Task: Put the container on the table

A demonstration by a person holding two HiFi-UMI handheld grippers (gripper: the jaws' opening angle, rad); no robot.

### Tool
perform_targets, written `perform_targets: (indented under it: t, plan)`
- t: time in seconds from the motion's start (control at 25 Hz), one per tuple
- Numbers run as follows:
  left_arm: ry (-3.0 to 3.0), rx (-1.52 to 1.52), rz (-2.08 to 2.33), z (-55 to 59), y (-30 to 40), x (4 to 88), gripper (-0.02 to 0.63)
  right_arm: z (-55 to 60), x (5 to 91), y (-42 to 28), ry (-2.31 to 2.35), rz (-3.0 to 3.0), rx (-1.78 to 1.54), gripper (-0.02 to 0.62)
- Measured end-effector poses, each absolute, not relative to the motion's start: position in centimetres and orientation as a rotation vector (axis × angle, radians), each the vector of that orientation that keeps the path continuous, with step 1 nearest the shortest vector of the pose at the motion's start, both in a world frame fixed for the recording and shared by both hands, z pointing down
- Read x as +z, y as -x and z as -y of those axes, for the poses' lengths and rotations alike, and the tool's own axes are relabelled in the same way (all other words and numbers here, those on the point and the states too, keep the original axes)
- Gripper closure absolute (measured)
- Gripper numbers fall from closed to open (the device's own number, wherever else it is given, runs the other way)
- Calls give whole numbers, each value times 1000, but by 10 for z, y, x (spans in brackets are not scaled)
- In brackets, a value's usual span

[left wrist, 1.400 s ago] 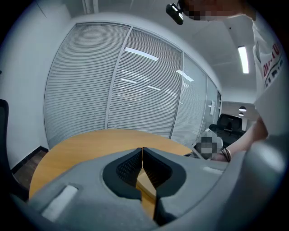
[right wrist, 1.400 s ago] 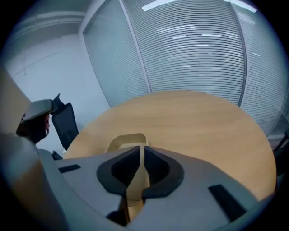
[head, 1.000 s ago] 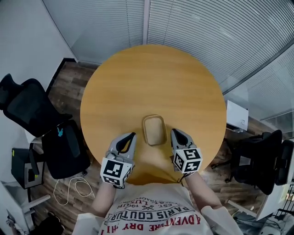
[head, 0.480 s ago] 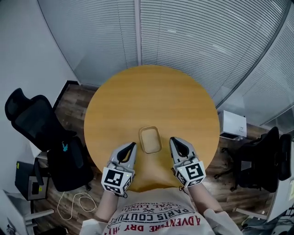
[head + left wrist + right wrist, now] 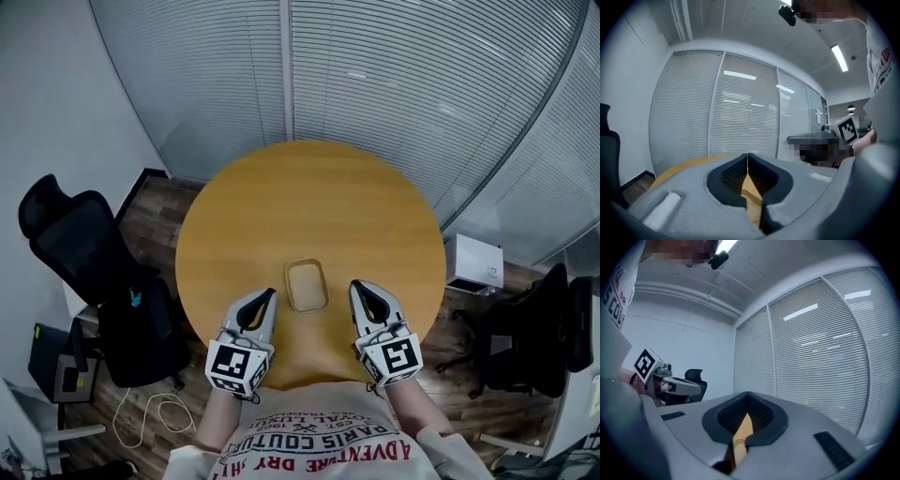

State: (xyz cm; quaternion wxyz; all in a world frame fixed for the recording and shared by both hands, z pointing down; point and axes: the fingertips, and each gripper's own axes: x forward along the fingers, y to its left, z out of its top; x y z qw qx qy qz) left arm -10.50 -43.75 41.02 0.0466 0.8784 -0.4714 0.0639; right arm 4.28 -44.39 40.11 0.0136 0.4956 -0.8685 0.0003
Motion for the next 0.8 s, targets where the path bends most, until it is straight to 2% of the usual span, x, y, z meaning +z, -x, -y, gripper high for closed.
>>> perform_targets:
  t: [0.8]
  plan:
    - [-2655, 211, 1473, 434, 115, 411, 594, 444, 411, -42, -1592, 2686, 90, 588]
